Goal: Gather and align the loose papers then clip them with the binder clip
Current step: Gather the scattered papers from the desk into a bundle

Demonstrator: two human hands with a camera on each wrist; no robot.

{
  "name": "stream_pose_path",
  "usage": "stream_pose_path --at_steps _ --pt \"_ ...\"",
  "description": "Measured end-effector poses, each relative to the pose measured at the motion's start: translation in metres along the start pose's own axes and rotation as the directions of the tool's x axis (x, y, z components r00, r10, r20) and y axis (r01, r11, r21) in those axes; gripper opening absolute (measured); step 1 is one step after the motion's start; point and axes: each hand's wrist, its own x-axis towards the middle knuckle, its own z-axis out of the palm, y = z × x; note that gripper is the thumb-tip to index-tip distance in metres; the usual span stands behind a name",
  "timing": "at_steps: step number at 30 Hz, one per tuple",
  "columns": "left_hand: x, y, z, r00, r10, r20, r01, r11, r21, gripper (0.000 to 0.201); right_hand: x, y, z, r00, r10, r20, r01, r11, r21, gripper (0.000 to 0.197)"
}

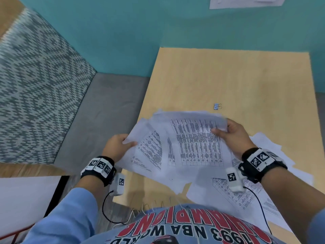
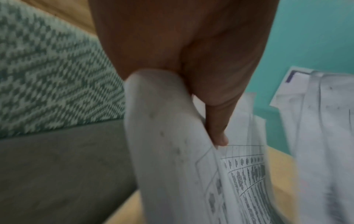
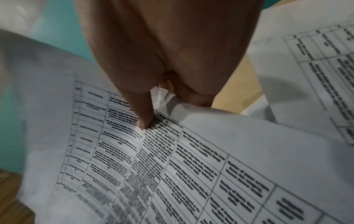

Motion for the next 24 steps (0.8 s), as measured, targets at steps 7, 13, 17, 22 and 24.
stream_pose_path --at_steps 7,13,17,22,24 --pt "-0.013 0.047 -0.050 0.980 0.165 -0.110 -0.137 0.964 0.228 0.028 -0.018 -0.024 0.003 0.996 -0.077 0.054 0.082 0.993 -0.084 0.013" --pt "-0.039 0.100 -0.086 0.937 0.332 -0.108 -0.307 0.932 0.195 0.033 -0.026 -0.030 0.023 0.984 -0.171 0.059 0.175 0.981 -0.080 0.018" --pt "-0.059 0.132 -0.097 0.876 0.482 0.001 -0.473 0.859 0.195 0.032 -0.030 -0.050 0.031 0.967 -0.240 0.086 0.246 0.967 -0.062 0.034" --pt "-0.078 0.160 -0.096 0.807 0.587 0.059 -0.588 0.792 0.167 0.050 -0.040 -0.070 0.036 0.940 -0.287 0.187 0.307 0.947 -0.091 0.018" --pt "-0.080 0.166 -0.096 0.784 0.613 0.095 -0.619 0.763 0.188 0.033 -0.047 -0.074 0.038 0.936 -0.296 0.188 0.321 0.940 -0.114 0.006"
